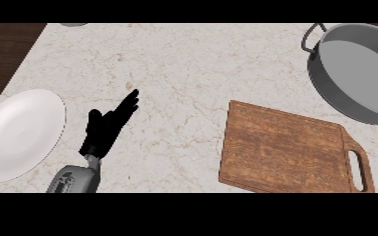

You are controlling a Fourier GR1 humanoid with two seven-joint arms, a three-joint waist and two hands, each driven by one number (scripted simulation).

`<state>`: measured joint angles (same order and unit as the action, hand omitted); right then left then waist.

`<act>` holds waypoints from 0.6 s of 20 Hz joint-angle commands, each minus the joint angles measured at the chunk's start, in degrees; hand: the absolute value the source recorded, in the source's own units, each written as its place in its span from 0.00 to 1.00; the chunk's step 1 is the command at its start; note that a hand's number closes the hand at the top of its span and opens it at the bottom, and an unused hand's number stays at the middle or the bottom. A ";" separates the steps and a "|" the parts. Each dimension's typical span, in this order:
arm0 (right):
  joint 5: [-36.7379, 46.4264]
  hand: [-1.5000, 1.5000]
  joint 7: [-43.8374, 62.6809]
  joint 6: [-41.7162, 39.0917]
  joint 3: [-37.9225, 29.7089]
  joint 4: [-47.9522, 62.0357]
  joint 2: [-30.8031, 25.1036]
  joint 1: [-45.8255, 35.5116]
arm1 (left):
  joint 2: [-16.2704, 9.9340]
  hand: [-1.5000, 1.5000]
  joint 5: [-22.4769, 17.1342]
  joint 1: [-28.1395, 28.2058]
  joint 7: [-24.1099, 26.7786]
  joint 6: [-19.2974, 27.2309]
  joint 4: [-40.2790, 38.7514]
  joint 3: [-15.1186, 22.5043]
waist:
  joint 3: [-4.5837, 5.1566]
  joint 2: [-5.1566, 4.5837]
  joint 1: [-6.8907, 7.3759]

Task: Pick the tomato from the cutting board and place it in the pot

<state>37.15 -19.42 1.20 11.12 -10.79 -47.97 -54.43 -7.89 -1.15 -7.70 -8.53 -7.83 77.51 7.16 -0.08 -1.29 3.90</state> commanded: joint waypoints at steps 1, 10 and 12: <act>4.01 1.00 7.23 -5.54 3.52 5.34 2.56 -1.13 | 0.01 0.50 0.39 -0.66 0.58 -0.36 -0.60 0.23 | -0.04 -0.47 0.71; -4.73 0.00 5.61 -5.57 -5.66 6.03 9.11 -3.86 | 0.01 0.50 0.74 0.67 0.70 -0.06 -0.72 -0.11 | -0.23 -0.13 -0.53; -10.09 0.00 1.84 -2.27 -11.02 4.40 9.30 -3.79 | 0.09 0.50 -0.12 -0.53 0.55 -0.08 -1.22 -1.12 | -0.28 0.10 -1.65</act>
<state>33.86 -13.93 -4.08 6.95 -5.06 -40.27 -57.54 -8.04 -1.07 -7.50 -8.05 -8.27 77.06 6.68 -0.30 -1.34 3.22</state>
